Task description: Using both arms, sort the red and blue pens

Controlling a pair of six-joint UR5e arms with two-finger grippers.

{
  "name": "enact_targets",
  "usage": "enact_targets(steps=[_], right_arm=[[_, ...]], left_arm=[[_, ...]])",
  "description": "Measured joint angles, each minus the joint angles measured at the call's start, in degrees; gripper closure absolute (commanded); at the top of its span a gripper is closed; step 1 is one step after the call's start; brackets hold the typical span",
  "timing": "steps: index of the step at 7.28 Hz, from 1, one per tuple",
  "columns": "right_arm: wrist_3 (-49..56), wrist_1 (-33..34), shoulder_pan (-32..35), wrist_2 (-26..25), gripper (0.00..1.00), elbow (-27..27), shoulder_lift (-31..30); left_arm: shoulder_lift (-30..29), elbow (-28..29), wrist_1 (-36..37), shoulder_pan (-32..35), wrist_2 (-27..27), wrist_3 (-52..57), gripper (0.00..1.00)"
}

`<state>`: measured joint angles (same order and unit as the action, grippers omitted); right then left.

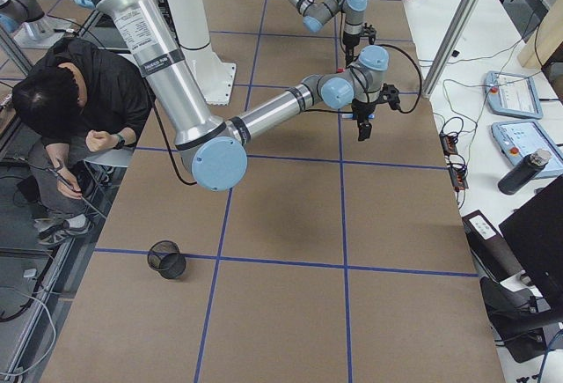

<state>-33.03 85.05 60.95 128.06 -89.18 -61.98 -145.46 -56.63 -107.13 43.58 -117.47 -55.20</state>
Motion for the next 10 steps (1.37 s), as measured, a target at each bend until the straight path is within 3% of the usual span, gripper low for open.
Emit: enact_targets(steps=[10], right_arm=[[0.0,-0.1,-0.1,0.0,0.01,1.7,0.8]], left_arm=[[-0.1,1.3,-0.5,-0.8,0.1,0.0,0.49]])
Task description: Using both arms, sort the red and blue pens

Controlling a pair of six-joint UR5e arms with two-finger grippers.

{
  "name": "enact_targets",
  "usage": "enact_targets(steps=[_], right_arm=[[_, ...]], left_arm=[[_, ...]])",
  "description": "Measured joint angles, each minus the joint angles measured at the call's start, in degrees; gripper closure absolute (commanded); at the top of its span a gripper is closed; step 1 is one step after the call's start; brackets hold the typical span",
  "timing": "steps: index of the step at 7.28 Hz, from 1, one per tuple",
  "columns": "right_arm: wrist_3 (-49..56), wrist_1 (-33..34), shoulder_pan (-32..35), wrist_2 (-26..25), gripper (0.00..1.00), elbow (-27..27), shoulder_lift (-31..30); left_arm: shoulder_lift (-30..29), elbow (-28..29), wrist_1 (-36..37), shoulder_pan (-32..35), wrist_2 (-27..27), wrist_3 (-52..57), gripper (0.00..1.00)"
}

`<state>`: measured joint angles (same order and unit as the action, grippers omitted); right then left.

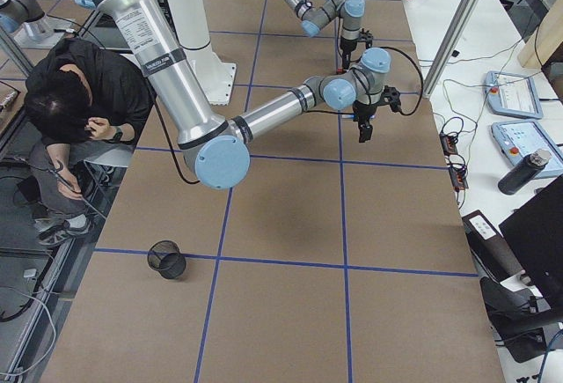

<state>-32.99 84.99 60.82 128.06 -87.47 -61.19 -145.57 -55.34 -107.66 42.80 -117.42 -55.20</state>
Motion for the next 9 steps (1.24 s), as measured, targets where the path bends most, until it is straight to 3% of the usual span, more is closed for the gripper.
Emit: enact_targets(steps=[2,3,5,6,9], right_arm=[[0.0,0.0,0.0,0.0,0.01,0.0,0.0],[0.0,0.0,0.0,0.0,0.01,0.0,0.0],[0.0,0.0,0.0,0.0,0.01,0.0,0.0],[0.0,0.0,0.0,0.0,0.01,0.0,0.0],[0.0,0.0,0.0,0.0,0.01,-0.1,0.0]], left_arm=[[-0.1,0.1,0.0,-0.1,0.0,0.0,0.56],[-0.2,0.2,0.0,-0.2,0.0,0.0,0.7],[-0.3,0.6,0.0,-0.2,0.0,0.0,0.85],[-0.3,0.7,0.0,-0.3,0.0,0.0,1.0],[-0.3,-0.5,0.4,0.7,-0.1,-0.6,1.0]])
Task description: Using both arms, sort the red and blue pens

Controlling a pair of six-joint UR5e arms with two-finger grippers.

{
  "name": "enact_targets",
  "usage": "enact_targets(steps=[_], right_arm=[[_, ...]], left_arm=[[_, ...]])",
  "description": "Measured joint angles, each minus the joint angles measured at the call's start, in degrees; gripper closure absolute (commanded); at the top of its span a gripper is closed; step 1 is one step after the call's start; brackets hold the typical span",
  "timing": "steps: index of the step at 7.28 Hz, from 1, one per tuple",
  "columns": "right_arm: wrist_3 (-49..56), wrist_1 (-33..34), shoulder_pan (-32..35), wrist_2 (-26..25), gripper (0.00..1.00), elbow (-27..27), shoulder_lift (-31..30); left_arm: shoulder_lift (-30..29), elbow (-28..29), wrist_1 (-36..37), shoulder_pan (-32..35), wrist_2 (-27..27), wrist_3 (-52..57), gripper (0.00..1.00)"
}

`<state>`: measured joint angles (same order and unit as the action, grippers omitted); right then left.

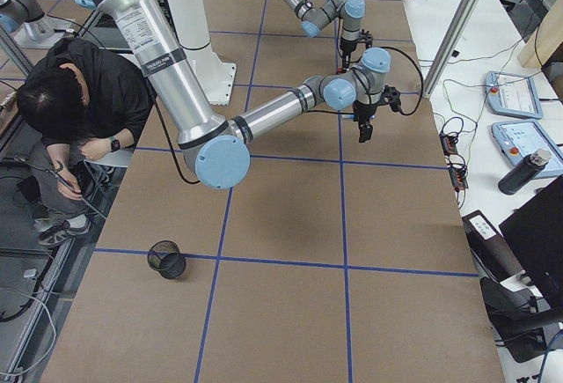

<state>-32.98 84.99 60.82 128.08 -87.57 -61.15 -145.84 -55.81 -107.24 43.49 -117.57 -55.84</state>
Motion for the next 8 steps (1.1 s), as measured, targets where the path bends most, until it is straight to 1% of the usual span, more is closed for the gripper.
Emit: enact_targets(steps=[3,5,6,8], right_arm=[[-2.2,-0.1,-0.8,-0.6,0.01,-0.4,0.9],[-6.9,0.0,-4.7,-6.1,0.01,0.0,3.0],[-9.5,0.1,-6.3,-8.2,0.01,1.3,4.8],[-13.3,-0.6,-8.4,-9.4,0.02,6.5,10.0]], left_arm=[[0.4,-4.0,3.7,4.0,-1.6,0.1,1.0],[1.7,-5.3,5.2,6.9,-4.3,0.9,1.0],[2.9,-6.3,5.8,8.6,-5.3,1.8,1.0],[8.4,-10.6,7.0,13.3,-8.8,7.1,1.0]])
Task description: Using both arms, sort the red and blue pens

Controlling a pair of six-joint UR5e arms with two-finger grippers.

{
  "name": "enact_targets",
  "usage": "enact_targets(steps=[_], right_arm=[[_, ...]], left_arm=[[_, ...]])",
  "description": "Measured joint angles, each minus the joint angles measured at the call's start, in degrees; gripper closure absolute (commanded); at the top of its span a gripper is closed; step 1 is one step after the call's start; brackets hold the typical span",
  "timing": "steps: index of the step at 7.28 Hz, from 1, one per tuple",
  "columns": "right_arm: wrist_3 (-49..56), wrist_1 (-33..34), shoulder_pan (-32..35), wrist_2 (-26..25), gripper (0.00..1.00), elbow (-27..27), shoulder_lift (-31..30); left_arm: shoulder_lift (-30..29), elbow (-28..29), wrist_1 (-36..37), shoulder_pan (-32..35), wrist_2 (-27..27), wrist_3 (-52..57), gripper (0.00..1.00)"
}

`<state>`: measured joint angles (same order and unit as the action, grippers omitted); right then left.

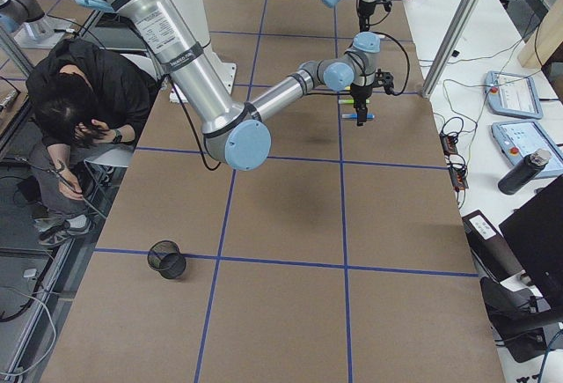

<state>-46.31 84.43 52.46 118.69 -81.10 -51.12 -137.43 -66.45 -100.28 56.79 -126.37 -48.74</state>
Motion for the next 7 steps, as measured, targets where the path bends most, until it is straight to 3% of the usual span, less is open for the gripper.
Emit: enact_targets(steps=[3,7], right_arm=[[-5.4,-8.4,-2.7,-0.8,0.04,10.2,5.2],[-8.4,-10.5,-5.8,-1.8,0.11,15.9,8.6]], left_arm=[[5.2,-3.6,1.9,5.3,-2.9,7.3,1.0],[6.2,-4.1,2.1,6.5,-3.3,8.9,1.0]])
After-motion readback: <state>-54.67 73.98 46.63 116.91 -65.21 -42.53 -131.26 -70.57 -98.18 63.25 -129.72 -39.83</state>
